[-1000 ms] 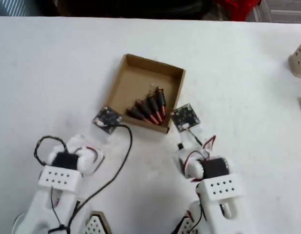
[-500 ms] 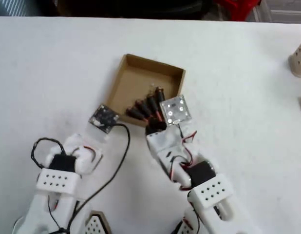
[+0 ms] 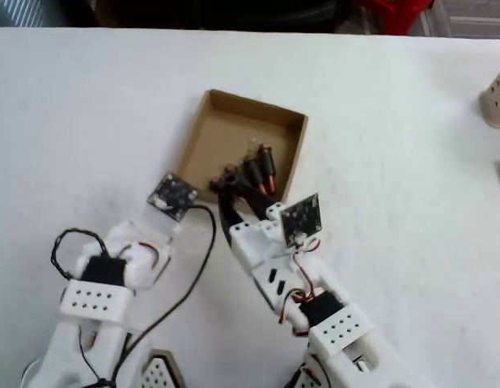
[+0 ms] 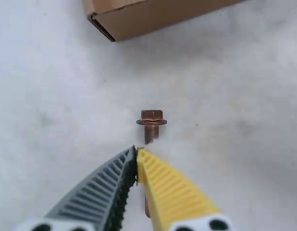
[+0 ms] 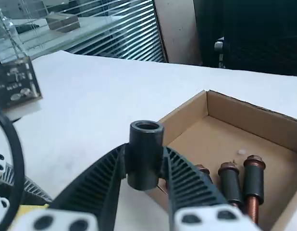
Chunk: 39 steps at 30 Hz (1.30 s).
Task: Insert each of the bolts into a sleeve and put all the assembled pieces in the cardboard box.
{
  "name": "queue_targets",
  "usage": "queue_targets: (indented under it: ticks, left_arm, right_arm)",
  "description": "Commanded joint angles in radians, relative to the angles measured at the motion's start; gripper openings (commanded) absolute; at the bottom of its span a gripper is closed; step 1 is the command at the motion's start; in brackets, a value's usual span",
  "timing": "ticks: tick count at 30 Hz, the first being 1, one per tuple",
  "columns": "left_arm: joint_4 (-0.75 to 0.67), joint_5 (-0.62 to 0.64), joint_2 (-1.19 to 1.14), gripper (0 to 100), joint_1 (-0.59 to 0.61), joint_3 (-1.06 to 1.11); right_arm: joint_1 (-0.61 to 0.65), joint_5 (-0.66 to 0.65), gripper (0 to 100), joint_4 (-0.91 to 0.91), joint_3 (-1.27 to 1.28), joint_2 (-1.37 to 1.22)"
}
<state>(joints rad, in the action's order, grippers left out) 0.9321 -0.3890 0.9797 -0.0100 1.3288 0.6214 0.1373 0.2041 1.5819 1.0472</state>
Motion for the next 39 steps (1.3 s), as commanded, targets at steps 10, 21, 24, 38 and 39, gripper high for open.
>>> queue_targets:
  ticks: [10,21,24,38,39]
  left_arm:
    - [-0.011,0.012,0.024,19,0.002,-0.014]
    - [0.209,0.041,-0.087,23,-0.047,-0.229]
    - [0.209,0.041,-0.295,20,-0.045,-0.319]
    - [0.193,0.038,-0.923,19,0.047,-0.667]
    - [0.183,0.038,-0.941,19,0.047,-0.675]
  right_arm:
    - [0.004,0.012,1.7,0.07,0.101,0.028]
    - [-0.038,0.014,1.6,0.073,0.101,0.031]
    - [-0.038,0.014,1.6,0.07,0.101,0.031]
    - [-0.039,0.014,1.6,0.07,0.101,0.03]
    - [-0.039,0.014,1.6,0.07,0.101,0.03]
